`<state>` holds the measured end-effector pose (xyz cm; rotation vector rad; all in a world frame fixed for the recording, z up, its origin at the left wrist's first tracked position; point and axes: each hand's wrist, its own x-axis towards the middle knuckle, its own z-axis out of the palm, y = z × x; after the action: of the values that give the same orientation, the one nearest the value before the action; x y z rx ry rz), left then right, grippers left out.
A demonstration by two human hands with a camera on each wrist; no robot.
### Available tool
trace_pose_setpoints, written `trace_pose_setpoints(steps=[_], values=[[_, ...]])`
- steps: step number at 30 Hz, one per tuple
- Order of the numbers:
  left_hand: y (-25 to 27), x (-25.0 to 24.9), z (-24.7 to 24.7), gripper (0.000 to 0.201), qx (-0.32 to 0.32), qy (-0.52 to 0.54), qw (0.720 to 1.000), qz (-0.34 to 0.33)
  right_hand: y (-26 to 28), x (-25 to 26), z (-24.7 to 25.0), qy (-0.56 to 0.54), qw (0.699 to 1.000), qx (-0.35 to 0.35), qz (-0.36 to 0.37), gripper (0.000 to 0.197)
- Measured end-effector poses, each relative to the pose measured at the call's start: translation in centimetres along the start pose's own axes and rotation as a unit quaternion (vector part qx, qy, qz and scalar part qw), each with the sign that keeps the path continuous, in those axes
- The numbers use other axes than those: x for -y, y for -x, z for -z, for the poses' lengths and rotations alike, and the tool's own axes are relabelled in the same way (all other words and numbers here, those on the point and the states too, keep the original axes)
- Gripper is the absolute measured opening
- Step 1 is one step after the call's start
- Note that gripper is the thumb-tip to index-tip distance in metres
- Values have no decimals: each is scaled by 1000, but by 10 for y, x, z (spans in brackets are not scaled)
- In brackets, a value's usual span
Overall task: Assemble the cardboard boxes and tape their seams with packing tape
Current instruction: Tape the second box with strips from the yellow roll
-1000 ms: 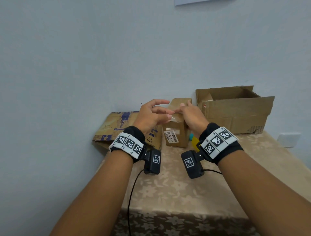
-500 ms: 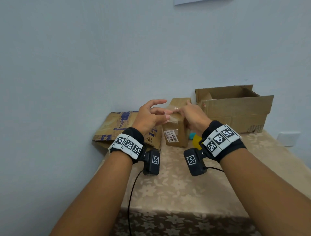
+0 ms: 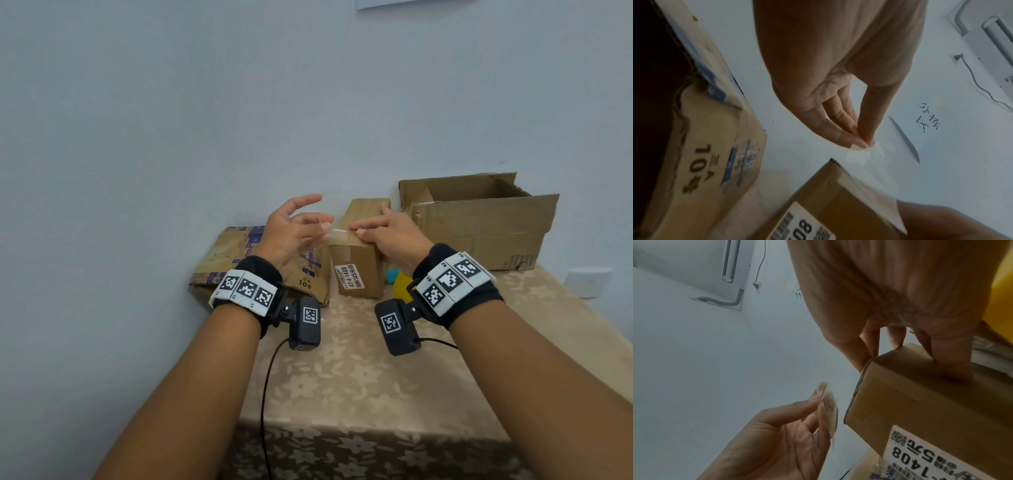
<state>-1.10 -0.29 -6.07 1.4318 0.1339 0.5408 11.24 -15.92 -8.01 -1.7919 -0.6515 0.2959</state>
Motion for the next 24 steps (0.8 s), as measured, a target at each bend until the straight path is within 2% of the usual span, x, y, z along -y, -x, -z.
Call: trace_pose_setpoints(steps=[3,5,6,7,12,16,18,20,21,24], values=[[0,6,-8,53,20,-20,1000,8,1,1,-1,-13,1000,-9,0,37],[1,9,-12,53,34,-34,999,8,1,3,-4,-34,999,-35,-13,30],[1,11,-14,54,38,-43,998,5,1,5,-5,-44,998,-44,-21,34],[2,12,-15,54,41,-53,998,-1,2,8,-5,-53,997,-45,-30,46],[2,16,-18,53,47,-93,994,-40,6,15,-3,-54,998,6,-35,56],[2,18,-18,53,43,-103,993,-49,13,16,0,-59,997,17,-43,59],[1,19,-17,54,41,-102,993,-50,18,17,1,-75,995,31,-51,50],[1,19,-16,53,41,-103,993,-51,22,19,3,-82,994,35,-57,23],[1,19,-16,53,42,-104,992,-51,23,19,4,-81,994,32,-58,16],[1,21,-14,52,41,-107,992,-53,21,18,5,-71,995,35,-60,38]])
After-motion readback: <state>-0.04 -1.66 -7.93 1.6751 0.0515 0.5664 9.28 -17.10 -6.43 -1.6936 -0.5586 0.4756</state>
